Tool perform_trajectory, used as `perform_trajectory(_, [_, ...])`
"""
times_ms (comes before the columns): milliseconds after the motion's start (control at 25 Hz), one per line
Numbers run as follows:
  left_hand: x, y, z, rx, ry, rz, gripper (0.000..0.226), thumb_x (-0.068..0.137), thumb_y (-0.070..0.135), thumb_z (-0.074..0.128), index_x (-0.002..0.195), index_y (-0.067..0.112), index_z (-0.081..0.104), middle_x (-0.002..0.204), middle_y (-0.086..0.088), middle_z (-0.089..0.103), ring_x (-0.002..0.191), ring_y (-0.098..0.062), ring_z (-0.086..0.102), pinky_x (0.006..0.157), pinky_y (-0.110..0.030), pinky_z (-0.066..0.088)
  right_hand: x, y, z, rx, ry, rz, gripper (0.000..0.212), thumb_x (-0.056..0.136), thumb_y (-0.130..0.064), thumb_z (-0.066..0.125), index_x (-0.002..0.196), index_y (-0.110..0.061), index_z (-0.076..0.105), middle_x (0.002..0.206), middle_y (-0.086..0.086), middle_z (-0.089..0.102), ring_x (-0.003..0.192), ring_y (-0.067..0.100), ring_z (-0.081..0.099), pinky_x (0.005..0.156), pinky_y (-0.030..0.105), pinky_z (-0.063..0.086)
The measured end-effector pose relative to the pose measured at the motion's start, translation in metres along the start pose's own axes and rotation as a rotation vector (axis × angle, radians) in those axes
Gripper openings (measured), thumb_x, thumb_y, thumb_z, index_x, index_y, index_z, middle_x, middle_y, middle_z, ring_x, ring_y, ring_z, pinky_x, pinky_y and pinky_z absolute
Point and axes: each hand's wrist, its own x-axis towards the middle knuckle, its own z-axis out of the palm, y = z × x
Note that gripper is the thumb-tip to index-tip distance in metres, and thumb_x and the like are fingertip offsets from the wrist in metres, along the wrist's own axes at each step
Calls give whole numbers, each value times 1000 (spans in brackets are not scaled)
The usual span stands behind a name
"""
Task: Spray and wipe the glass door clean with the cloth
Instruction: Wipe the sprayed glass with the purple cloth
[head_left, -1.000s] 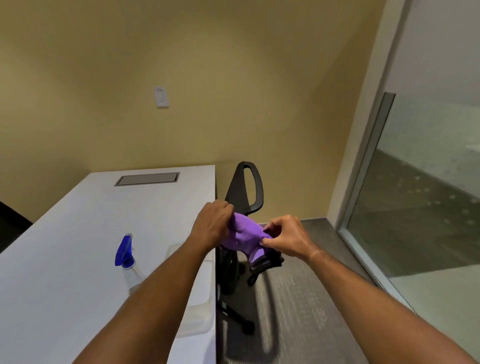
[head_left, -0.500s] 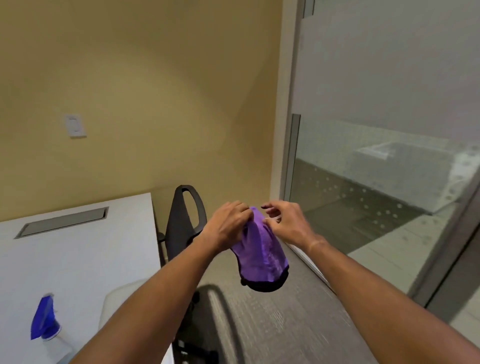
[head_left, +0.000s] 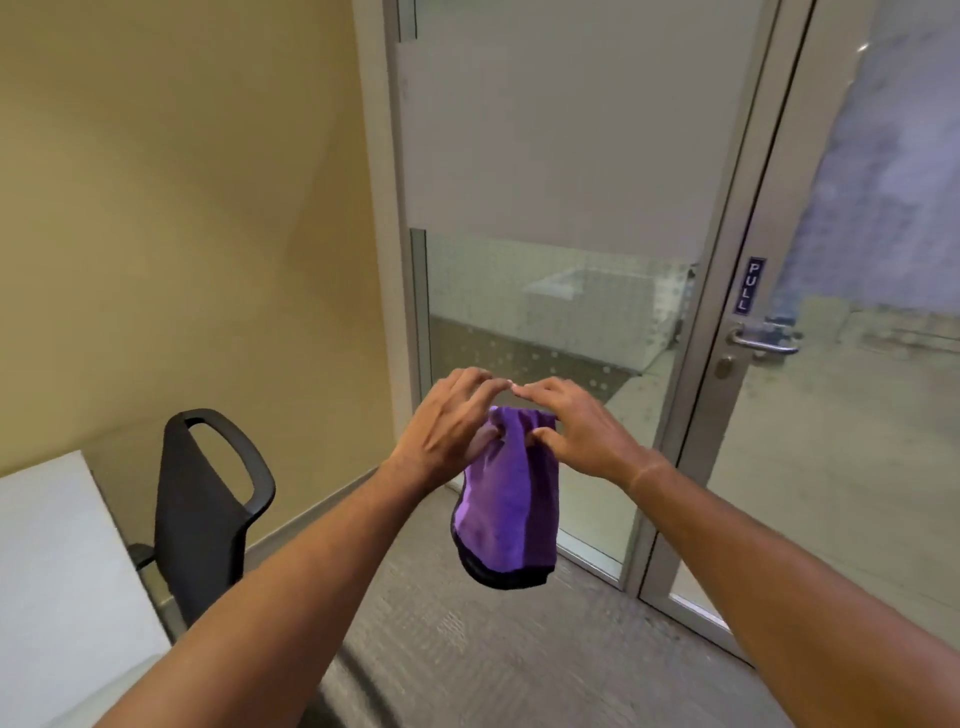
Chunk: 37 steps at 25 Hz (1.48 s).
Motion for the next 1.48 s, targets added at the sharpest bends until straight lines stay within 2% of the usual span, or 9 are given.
perform_trajectory(120, [13,20,14,-65,2,37,49,75,10,71,121,0,59,109,-21,61,96,-38,60,82,-48,52,-21,15,-15,-42,-34,43,31,87,-17,67,118,-17,64,119,2,60,112,19,51,99,35,43])
perform_trajectory(200, [21,34,24,-104,-5,75,50,75,10,72,122,-1,59,110,-21,61,97,-38,60,83,-47,52,-36,23,-25,-58,-40,94,20,86,-18,67,106,-16,62,107,2,62,101,20,53,91,39,46])
perform_trajectory(440, [65,72,53,-157,-76,211,58,74,12,71,128,-2,56,114,-20,61,101,-38,60,86,-46,50,-73,53,-62,-91,-16,158,25,83,-11,66,87,-25,46,83,-6,57,75,17,49,66,32,37])
perform_trajectory(600, [110,104,81,-183,-145,301,59,76,15,67,133,6,52,126,-15,57,116,-32,55,94,-46,45,-95,89,-99,-166,64,162,23,79,-7,67,92,-22,55,82,-7,55,76,14,44,67,30,33])
perform_trajectory(720, [148,134,105,-206,-179,359,42,80,23,64,121,14,59,129,-8,55,122,-26,50,95,-42,40,-113,123,-130,-183,93,170,25,76,-4,66,92,-22,59,82,-10,55,79,14,44,68,32,36])
perform_trajectory(920, [217,192,141,-138,-229,325,17,79,28,59,93,17,58,101,-1,59,104,-22,54,80,-33,26,-143,188,-192,-243,141,295,21,74,-9,73,87,-19,61,78,-2,62,75,23,54,65,37,45])
perform_trajectory(1160, [295,247,167,-155,-237,250,33,79,51,67,80,20,56,87,1,67,89,-24,60,71,-33,22,-175,259,-258,-242,270,431,33,71,-17,80,101,-26,68,89,-10,71,83,19,64,75,33,52])
perform_trajectory(1360, [348,274,188,-294,-221,207,26,73,40,78,81,19,65,73,2,64,80,-25,63,68,-30,29,-181,307,-301,-352,306,502,32,71,-28,82,102,-24,74,88,1,73,85,25,66,72,31,51])
perform_trajectory(1480, [382,281,203,-484,-291,111,21,69,26,84,83,15,73,69,-1,65,65,-15,58,57,-23,37,-176,327,-327,-400,292,523,27,71,-29,81,96,-20,76,82,3,74,80,25,66,67,33,50])
